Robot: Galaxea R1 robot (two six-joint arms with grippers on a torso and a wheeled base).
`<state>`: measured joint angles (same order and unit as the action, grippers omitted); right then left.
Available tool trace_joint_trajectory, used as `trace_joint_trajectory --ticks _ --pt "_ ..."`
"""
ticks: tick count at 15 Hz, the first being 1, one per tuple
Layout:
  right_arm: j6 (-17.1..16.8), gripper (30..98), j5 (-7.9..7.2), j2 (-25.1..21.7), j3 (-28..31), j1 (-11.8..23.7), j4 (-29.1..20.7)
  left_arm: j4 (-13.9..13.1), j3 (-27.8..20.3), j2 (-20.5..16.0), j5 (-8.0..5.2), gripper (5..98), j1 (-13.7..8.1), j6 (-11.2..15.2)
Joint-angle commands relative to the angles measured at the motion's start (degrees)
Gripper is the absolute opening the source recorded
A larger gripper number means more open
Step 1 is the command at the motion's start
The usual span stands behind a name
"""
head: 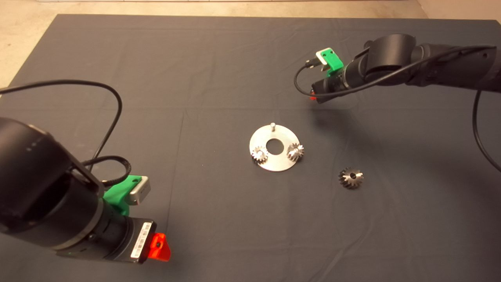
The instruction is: Remove an incorrectly installed larger gear and replace it with the correct smaller gear
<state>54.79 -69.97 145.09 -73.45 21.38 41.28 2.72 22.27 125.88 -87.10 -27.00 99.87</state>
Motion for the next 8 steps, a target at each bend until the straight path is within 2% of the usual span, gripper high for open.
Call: trace_joint_trajectory --ticks 1,8 --pt "-1.5 39.2 1.84 0.5 2.0 2.2 -1.6 -0.3 -0.9 -0.2 -0.35 97.6 -0.3 0.4" --pt "-1.5 39.3 2.39 -1.5 8.9 4.5 -5.2 -0.2 -1.0 -0.1 -0.35 97.6 -0.3 0.3"
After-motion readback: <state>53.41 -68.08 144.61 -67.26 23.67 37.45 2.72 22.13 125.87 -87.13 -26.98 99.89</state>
